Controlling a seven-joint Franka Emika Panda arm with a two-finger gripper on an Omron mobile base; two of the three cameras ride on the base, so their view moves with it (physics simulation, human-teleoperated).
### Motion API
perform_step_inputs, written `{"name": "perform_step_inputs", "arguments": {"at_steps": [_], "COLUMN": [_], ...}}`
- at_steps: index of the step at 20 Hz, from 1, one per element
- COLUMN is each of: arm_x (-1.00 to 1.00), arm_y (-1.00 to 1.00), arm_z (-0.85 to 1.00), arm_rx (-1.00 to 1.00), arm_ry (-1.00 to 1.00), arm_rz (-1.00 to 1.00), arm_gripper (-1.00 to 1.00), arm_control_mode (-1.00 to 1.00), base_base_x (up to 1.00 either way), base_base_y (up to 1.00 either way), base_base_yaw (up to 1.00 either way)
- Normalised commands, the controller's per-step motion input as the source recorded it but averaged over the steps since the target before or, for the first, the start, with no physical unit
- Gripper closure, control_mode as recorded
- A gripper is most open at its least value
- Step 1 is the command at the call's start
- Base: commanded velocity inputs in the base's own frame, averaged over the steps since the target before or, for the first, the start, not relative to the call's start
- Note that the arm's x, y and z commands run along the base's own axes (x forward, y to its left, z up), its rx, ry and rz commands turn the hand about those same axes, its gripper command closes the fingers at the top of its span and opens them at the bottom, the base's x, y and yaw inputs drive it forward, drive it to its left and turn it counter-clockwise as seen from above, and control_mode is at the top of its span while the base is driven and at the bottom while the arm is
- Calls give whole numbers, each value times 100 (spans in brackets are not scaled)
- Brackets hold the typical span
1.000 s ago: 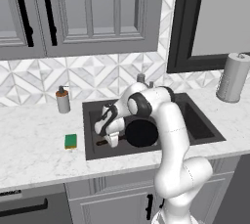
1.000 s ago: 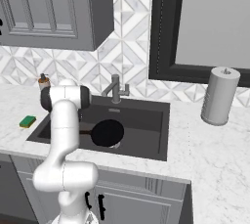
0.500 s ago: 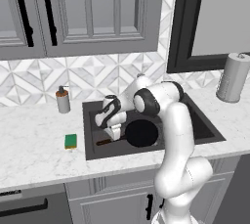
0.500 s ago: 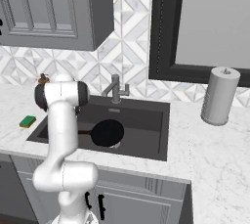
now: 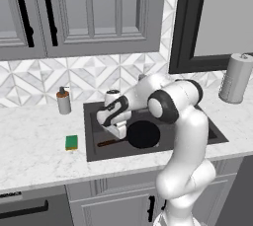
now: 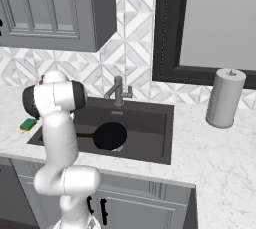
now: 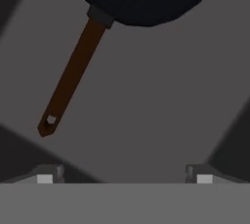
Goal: Pick the pan and sponge and place them into the sink. Then turn on the water.
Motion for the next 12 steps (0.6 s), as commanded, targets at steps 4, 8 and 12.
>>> {"name": "perform_step_inputs", "arguments": {"at_steps": [4, 8, 12], "arm_x": [-48, -41, -46], "arm_y": [-9, -5, -6], "arm_z": [66, 68, 61], "arm_rx": [1, 4, 3], "arm_ry": [0, -2, 0], "arm_rz": [20, 25, 26], "arm_gripper": [-100, -100, -100], "arm_control_mode": [-100, -100, -100], "base_base_x": [0, 0, 0], "base_base_y": [0, 0, 0], "base_base_yaw": [0, 0, 0]}}
